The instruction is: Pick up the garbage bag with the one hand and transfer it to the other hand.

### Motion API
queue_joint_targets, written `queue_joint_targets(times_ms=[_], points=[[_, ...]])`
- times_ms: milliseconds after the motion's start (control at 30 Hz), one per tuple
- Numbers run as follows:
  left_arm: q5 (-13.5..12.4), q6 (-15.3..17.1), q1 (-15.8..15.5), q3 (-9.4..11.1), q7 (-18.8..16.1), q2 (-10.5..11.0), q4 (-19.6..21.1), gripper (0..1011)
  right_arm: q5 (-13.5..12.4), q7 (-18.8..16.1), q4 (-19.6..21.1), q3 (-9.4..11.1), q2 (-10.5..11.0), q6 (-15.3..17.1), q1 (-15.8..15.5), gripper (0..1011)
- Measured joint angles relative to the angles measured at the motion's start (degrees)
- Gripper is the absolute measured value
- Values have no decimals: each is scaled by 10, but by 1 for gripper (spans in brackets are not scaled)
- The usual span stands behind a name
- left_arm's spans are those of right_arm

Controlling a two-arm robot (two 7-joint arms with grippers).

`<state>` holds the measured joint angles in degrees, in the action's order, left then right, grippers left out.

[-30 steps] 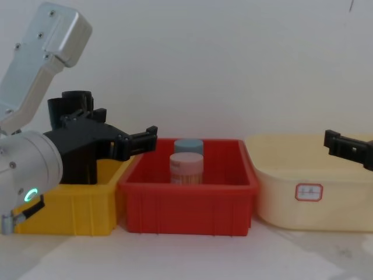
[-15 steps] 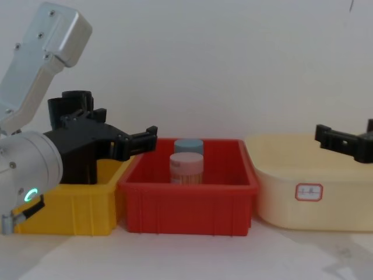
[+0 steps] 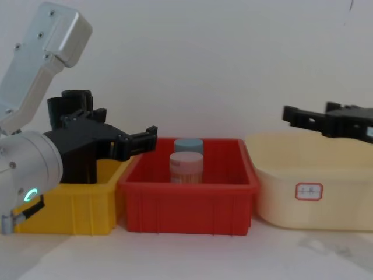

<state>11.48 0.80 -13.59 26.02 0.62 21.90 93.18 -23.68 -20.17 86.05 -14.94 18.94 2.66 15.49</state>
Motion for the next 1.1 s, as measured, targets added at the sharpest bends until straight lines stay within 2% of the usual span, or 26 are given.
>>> queue_joint_targets(times_ms=[367, 500, 667, 800, 1100], points=[[-2, 0, -1, -1, 0, 0, 1, 1001, -30, -85, -116, -27, -22, 9, 113, 1001], [-7, 4, -4, -2, -3, 0, 8, 1001, -38, -102, -135, -33, -26, 14, 135, 1001], [-19, 25, -15, -6, -10, 3, 33, 1001, -45, -119, -150, -40, -27, 21, 153, 1001], [-29, 56, -25, -9, -17, 4, 59, 1001, -50, -133, -160, -48, -28, 30, 165, 1001], [-45, 171, -52, -23, -40, -3, 135, 1001, -55, -149, -163, -66, -27, 47, 178, 1001]])
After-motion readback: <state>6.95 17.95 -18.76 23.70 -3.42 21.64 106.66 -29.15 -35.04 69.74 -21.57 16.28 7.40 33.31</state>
